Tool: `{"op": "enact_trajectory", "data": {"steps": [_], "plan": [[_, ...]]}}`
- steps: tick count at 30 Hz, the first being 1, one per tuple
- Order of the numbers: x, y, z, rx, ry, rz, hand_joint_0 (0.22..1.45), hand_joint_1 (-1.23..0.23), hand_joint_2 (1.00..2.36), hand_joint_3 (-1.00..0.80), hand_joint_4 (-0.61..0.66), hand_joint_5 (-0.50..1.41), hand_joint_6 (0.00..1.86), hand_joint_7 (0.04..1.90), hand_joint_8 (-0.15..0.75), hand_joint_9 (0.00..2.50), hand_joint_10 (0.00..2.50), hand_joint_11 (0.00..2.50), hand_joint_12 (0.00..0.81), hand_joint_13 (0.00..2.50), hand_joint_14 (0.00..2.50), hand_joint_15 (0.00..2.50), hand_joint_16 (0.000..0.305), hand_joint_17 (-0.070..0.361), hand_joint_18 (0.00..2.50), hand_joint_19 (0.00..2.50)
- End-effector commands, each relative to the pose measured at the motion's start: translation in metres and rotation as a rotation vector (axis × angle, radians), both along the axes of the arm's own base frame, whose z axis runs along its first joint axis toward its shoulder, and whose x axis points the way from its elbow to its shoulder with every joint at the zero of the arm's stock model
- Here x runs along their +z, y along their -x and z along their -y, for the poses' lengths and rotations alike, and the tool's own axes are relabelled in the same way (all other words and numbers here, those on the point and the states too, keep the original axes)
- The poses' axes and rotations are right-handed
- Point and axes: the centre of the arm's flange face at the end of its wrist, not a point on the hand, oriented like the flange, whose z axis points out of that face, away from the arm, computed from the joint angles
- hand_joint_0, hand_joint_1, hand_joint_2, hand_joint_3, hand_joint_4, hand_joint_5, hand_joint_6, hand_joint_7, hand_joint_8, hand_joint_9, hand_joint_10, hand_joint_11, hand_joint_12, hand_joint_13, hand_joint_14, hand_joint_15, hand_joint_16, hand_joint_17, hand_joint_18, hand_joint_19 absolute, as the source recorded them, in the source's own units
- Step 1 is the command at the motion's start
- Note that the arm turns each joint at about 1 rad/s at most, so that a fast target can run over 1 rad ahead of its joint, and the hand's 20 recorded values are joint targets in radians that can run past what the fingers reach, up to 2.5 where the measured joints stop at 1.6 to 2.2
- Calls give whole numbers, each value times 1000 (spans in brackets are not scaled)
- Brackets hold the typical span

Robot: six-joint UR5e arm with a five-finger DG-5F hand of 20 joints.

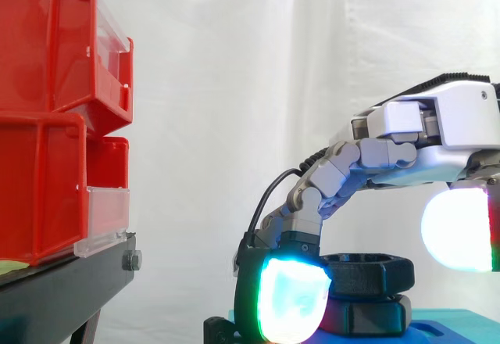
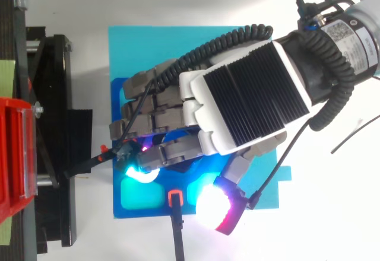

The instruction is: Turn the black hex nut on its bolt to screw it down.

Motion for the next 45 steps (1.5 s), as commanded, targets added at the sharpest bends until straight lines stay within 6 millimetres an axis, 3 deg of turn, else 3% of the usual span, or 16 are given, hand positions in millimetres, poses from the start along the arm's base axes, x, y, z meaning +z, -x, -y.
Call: {"op": "enact_trajectory", "data": {"steps": [1, 6, 16, 26, 29, 37, 45], "plan": [[0, 1, 3, 1, 0, -1, 514, -321, 1000, -500, 320, -215, 836, 571, 311, 496, 7, 340, 365, 669, 8, 266, 48, 108, 551, 341], [1, 3, 7, 15, -2, -1, 514, -320, 1000, -500, 316, -215, 838, 572, 310, 492, 8, 338, 365, 667, 9, 275, 48, 109, 545, 338], [3, -1, -5, 15, -3, 7, 514, -321, 1000, -500, 316, -215, 838, 570, 309, 495, 8, 340, 364, 667, 8, 272, 49, 109, 550, 345], [5, -10, -32, 1, -8, 25, 514, -323, 1000, -500, 316, -215, 838, 570, 308, 491, 8, 338, 365, 667, 9, 275, 48, 109, 550, 341], [17, -14, -34, 7, -9, 41, 514, -323, 1000, -500, 321, -215, 838, 570, 307, 493, 8, 344, 367, 667, 9, 272, 49, 109, 551, 345], [20, -12, -33, 7, -8, 14, 514, -324, 1000, -500, 315, -214, 843, 575, 308, 492, 8, 339, 365, 667, 8, 269, 48, 109, 552, 345], [17, -5, -16, 15, 6, -12, 514, -326, 1000, -500, 319, -213, 866, 573, 309, 495, 8, 348, 363, 666, 9, 269, 48, 109, 552, 342]]}}
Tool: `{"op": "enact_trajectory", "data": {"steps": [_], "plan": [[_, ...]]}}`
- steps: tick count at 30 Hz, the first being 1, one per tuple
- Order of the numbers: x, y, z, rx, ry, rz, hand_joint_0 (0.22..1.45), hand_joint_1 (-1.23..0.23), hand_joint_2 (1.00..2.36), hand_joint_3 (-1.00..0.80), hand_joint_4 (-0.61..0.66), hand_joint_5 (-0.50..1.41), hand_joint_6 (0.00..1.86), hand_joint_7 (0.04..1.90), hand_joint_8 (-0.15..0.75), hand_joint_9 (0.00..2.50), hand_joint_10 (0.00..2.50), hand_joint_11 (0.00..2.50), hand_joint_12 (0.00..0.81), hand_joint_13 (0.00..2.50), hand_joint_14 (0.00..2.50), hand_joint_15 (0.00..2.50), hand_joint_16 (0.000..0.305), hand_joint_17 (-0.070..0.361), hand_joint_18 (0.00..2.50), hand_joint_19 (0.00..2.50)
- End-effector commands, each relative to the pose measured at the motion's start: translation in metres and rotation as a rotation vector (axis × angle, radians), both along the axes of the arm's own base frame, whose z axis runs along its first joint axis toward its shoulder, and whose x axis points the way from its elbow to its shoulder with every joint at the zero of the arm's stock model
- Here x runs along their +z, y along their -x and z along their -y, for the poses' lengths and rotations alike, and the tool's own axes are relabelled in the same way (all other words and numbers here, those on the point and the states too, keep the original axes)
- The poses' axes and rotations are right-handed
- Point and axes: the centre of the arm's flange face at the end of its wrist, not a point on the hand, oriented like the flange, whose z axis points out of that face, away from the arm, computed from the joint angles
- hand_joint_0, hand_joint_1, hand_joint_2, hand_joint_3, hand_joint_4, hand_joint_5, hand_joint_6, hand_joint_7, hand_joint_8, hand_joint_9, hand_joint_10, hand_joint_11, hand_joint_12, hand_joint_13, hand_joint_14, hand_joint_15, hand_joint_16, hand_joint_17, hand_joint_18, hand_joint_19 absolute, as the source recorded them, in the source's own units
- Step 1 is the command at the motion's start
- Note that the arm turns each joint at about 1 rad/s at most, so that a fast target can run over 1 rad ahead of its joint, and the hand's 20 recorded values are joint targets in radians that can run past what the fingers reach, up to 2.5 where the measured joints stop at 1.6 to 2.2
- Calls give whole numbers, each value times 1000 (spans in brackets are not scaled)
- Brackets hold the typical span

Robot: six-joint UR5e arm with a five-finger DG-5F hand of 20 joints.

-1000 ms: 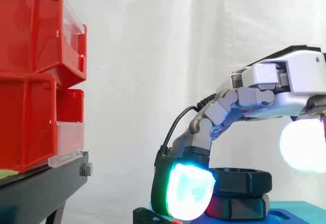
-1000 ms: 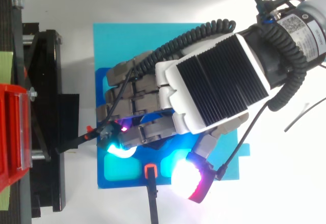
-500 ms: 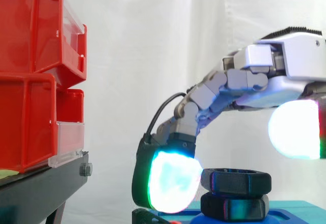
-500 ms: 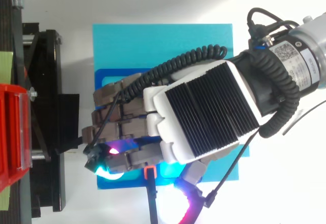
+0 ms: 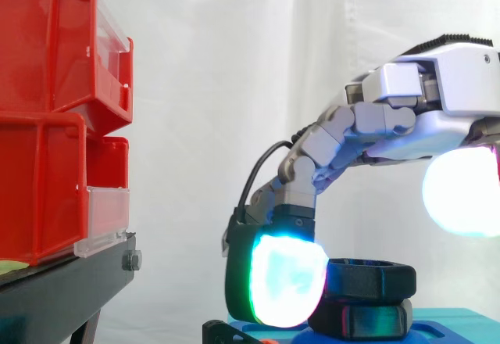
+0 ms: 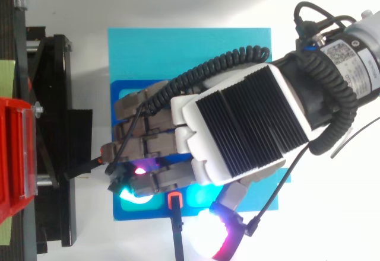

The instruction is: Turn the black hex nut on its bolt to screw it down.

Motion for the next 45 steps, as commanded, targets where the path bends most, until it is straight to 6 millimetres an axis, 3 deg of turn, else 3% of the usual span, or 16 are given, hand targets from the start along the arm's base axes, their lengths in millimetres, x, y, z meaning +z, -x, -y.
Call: {"op": "enact_trajectory", "data": {"steps": [1, 25, 45], "plan": [[-1, 3, 8, 4, 5, -10, 514, -326, 1000, -500, 317, -213, 867, 572, 309, 495, 8, 351, 362, 666, 8, 269, 48, 109, 552, 342], [6, 2, 18, 8, 3, 17, 514, -328, 1000, -500, 316, -212, 869, 575, 310, 500, 8, 342, 364, 671, 9, 270, 48, 108, 560, 343], [6, 11, 65, 28, -7, 54, 515, -330, 1000, -500, 316, -213, 868, 570, 309, 497, 8, 341, 364, 673, 8, 266, 48, 109, 565, 342]]}}
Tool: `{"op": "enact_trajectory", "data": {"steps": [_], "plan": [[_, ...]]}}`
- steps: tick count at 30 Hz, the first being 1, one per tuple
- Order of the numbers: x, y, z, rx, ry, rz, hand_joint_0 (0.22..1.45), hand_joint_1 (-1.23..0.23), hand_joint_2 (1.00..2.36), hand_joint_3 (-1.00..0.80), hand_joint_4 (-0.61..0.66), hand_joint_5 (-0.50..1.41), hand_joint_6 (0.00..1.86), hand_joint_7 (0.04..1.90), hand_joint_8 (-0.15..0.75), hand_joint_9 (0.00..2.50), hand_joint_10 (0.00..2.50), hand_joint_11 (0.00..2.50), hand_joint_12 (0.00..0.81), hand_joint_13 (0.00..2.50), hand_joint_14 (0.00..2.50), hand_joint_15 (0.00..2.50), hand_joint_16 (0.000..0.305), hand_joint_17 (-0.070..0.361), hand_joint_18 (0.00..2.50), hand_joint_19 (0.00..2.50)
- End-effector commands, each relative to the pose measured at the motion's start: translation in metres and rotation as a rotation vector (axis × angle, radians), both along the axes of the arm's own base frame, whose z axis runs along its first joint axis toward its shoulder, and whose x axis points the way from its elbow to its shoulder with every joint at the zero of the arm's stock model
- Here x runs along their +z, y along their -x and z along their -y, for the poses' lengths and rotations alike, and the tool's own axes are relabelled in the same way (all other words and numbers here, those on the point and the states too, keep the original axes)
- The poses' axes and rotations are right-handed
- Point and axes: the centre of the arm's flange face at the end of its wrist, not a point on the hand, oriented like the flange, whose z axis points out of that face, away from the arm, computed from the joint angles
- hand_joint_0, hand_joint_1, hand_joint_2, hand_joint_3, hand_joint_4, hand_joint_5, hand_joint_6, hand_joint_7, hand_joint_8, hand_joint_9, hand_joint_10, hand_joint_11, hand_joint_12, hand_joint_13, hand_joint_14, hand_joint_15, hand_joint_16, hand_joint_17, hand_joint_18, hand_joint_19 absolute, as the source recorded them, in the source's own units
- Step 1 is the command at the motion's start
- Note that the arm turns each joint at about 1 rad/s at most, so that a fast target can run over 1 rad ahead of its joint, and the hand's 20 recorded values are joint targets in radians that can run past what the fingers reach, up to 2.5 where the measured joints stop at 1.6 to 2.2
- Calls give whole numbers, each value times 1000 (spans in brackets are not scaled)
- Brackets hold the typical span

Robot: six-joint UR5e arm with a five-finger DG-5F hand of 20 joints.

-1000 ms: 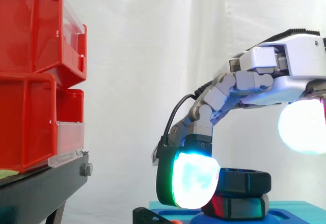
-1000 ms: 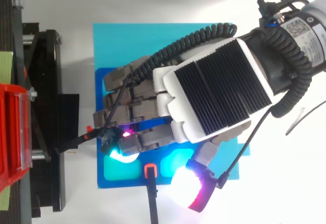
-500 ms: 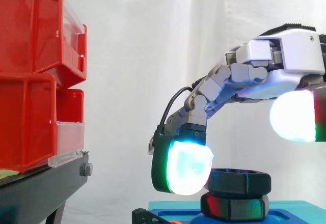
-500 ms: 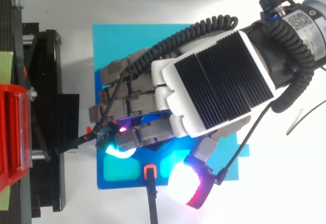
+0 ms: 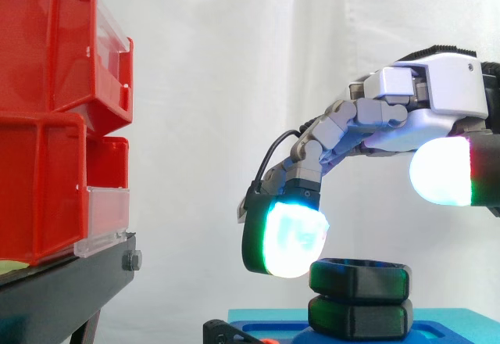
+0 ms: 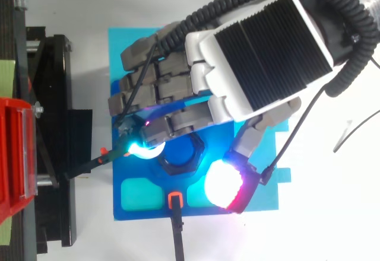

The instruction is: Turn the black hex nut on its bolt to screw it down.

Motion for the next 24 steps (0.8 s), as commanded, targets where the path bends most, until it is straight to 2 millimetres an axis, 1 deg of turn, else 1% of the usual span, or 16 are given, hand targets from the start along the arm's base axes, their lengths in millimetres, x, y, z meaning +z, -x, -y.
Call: {"op": "enact_trajectory", "data": {"steps": [1, 7, 14, 16, 18, 19, 22, 23, 24], "plan": [[-2, 2, 7, 6, -2, 4, 514, -330, 1000, -500, 318, -213, 868, 570, 309, 499, 8, 353, 366, 673, 9, 269, 48, 109, 566, 342], [-8, 8, 25, 5, -4, 14, 514, -330, 1000, -500, 319, -213, 867, 572, 313, 504, 8, 350, 365, 675, 9, 274, 48, 109, 568, 342], [-4, 10, 38, 22, -15, 40, 514, -330, 1000, -500, 318, -212, 859, 567, 312, 504, 8, 350, 367, 677, 9, 270, 48, 109, 570, 341], [-1, 9, 37, 29, -21, 46, 514, -330, 1000, -500, 323, -212, 855, 568, 311, 503, 8, 342, 367, 677, 9, 267, 48, 109, 569, 341], [7, 6, 33, 43, -31, 52, 514, -330, 1000, -500, 318, -212, 852, 572, 311, 501, 10, 341, 366, 674, 9, 269, 48, 109, 569, 341], [19, 2, 29, 50, -44, 51, 513, -329, 1000, -500, 318, -212, 852, 566, 309, 501, 8, 343, 366, 674, 8, 267, 48, 109, 568, 342], [32, -2, 22, 53, -49, 54, 514, -330, 1000, -500, 318, -212, 850, 566, 310, 503, 8, 343, 364, 674, 9, 273, 48, 108, 567, 341], [36, -5, 17, 45, -51, 53, 513, -330, 1000, -500, 318, -212, 850, 568, 310, 502, 8, 350, 365, 672, 9, 266, 48, 108, 567, 340], [36, -5, 17, 45, -51, 53, 514, -330, 1000, -500, 318, -212, 850, 568, 310, 502, 8, 350, 365, 672, 9, 266, 48, 109, 567, 334]]}}
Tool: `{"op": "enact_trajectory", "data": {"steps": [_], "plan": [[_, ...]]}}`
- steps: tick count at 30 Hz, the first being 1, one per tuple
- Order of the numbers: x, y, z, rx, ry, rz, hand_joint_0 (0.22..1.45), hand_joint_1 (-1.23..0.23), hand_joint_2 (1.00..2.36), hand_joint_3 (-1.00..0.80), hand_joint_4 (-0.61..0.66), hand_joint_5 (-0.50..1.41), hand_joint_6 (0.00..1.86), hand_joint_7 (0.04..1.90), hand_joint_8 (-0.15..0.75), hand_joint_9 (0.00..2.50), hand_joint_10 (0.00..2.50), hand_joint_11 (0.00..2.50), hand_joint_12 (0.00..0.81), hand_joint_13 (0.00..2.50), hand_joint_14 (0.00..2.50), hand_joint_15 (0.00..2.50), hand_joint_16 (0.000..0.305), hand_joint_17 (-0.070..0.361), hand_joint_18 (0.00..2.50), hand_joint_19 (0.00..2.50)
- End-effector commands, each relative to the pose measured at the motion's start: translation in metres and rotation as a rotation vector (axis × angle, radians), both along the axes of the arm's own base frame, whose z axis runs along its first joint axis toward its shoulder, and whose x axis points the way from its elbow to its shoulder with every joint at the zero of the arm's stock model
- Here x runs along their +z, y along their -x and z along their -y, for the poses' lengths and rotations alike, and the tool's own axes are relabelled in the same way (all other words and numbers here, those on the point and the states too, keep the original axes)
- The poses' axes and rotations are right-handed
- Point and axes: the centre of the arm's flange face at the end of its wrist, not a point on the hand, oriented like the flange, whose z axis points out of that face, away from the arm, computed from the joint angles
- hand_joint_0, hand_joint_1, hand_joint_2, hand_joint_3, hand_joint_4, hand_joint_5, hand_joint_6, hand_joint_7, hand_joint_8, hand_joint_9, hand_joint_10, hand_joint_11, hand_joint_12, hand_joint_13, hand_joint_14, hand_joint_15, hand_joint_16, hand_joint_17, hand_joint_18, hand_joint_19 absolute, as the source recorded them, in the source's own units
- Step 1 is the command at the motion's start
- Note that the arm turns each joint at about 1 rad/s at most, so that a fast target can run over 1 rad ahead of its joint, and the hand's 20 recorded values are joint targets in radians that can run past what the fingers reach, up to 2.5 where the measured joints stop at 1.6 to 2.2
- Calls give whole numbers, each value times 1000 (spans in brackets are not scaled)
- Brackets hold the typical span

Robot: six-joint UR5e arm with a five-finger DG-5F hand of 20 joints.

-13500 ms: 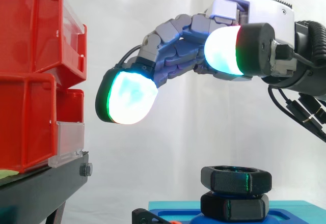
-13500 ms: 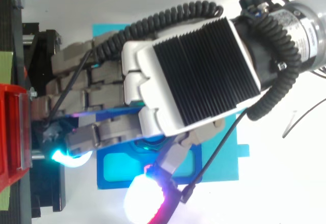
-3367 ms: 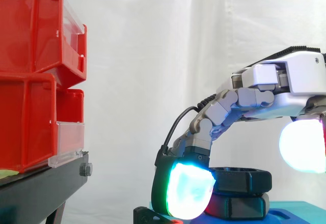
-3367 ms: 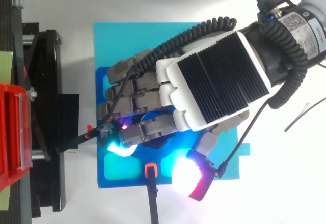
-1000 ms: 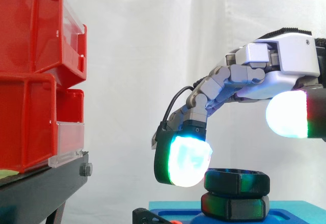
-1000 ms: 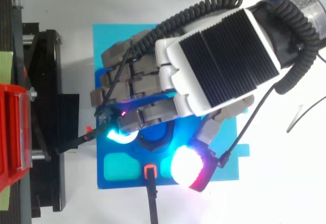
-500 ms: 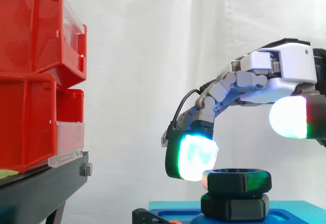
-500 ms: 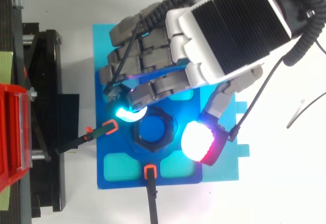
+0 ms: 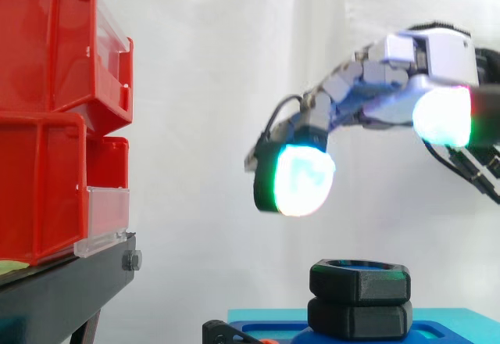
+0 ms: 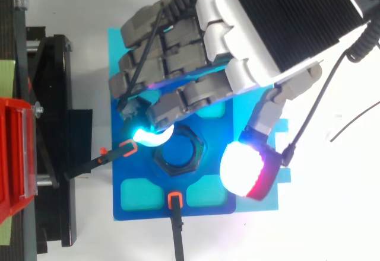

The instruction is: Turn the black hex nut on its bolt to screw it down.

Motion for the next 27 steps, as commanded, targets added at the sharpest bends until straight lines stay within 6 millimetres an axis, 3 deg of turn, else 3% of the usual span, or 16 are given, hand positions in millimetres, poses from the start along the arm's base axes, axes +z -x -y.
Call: {"op": "enact_trajectory", "data": {"steps": [1, 5, 6, 7, 9, 23, 26, 27], "plan": [[11, -5, -9, -6, -5, 5, 514, -330, 1000, -500, 318, -212, 850, 567, 310, 502, 8, 342, 365, 672, 8, 269, 48, 108, 567, 341], [9, -11, -21, -37, -9, 5, 514, -331, 1000, -500, 316, -212, 849, 569, 308, 501, 8, 341, 366, 672, 9, 272, 48, 108, 564, 341], [7, -14, -31, -45, -7, 3, 514, -331, 1000, -500, 319, -212, 849, 570, 309, 500, 8, 350, 366, 672, 8, 272, 48, 108, 564, 342], [4, -18, -53, -32, -10, -5, 514, -331, 1000, -500, 319, -212, 849, 576, 309, 502, 8, 353, 365, 671, 9, 272, 48, 108, 565, 340], [4, -19, -63, -37, -9, -8, 514, -333, 1000, -500, 318, -212, 849, 571, 308, 500, 8, 345, 365, 671, 9, 272, 48, 109, 565, 336], [-7, -22, -89, -60, -12, -42, 514, -337, 1000, -500, 321, -212, 847, 570, 310, 505, 8, 343, 367, 675, 9, 270, 48, 109, 572, 340], [-17, -20, -89, -62, -13, -50, 513, -337, 1000, -500, 318, -212, 847, 576, 315, 514, 8, 353, 369, 679, 8, 267, 48, 109, 573, 340], [-29, -19, -90, -60, -15, -39, 513, -337, 1000, -500, 320, -211, 847, 570, 315, 513, 7, 345, 368, 679, 9, 270, 48, 109, 573, 339]]}}
